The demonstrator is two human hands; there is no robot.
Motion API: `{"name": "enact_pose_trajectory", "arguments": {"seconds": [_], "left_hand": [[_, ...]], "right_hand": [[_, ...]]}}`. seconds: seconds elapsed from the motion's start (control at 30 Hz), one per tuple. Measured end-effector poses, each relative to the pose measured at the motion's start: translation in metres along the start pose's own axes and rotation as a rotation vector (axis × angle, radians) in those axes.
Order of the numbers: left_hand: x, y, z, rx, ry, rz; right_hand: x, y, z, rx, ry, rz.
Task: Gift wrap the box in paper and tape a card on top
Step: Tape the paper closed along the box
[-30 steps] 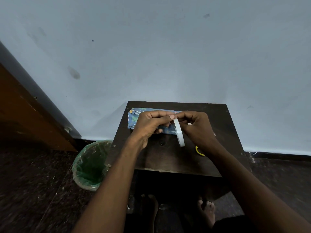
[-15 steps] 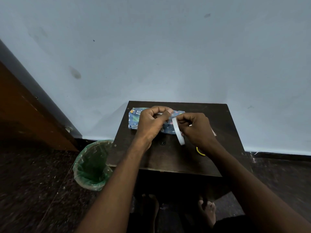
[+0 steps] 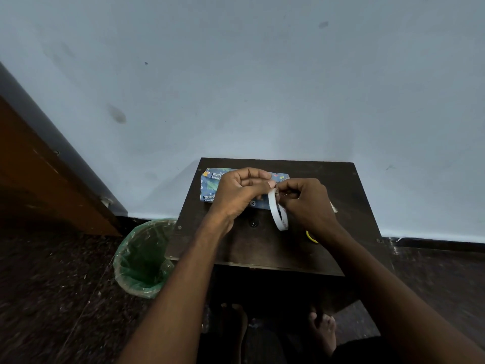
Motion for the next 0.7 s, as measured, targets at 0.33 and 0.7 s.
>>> {"name": "enact_pose_trajectory", "arguments": {"seconds": [0.33,0.7], "left_hand": [[-0.001,-0.001,0.000,-0.012,-0.018,0.013],[-0.003,-0.006,-0.001,-0.050,0.002,0.033]], "right_hand": [[0.001,0.002,-0.001,-0.039,0.019,-0.054],[-0.004,0.010,-0.001,-0.119,-0.035,-0.078]]}}
Point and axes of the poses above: each hand's wrist, its own z-axis towards the middle knuckle, its own x-axis out of the back of the hand, y = z × x, the point moved 7 cm from there along z, towards the middle knuckle, and after that the axes turned 5 degrees about -x, right-handed, at the moved point
